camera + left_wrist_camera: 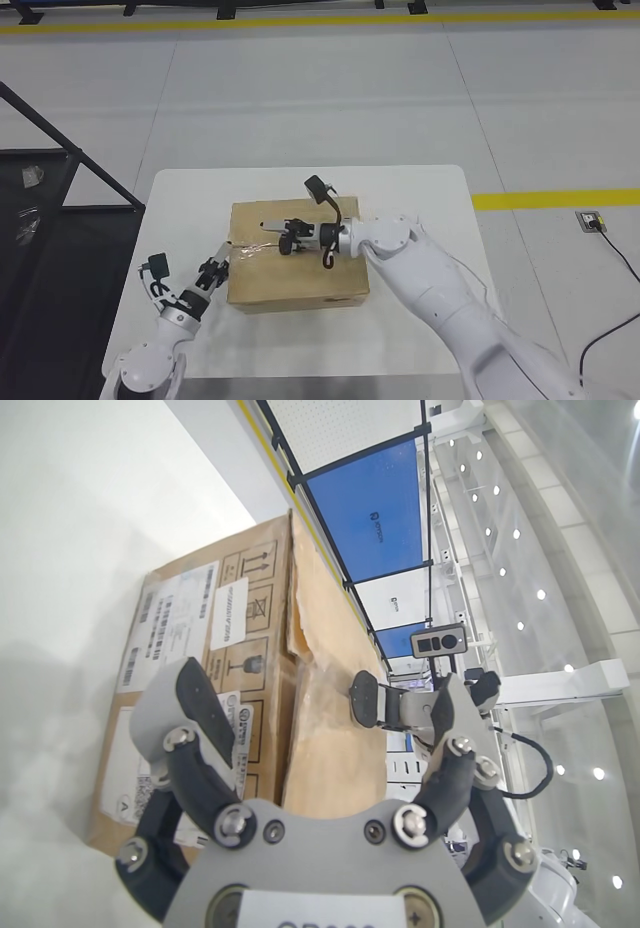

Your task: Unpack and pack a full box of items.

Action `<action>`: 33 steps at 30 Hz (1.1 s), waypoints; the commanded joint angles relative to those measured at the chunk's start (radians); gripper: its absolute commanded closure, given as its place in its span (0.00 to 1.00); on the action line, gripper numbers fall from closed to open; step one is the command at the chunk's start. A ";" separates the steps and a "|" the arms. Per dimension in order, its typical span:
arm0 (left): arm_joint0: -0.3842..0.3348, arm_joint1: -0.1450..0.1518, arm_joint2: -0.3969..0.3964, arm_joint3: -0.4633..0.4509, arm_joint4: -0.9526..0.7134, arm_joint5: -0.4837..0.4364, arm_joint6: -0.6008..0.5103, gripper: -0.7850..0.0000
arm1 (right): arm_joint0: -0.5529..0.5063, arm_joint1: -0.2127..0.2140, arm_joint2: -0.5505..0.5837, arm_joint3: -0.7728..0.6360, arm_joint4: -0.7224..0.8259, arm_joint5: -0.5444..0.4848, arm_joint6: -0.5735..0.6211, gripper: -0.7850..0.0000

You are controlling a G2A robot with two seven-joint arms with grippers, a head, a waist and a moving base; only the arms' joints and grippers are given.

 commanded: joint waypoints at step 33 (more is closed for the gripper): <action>0.027 0.013 -0.010 -0.024 -0.060 -0.025 0.000 0.00 | 0.102 -0.100 0.005 0.335 -0.004 -0.153 0.118 0.00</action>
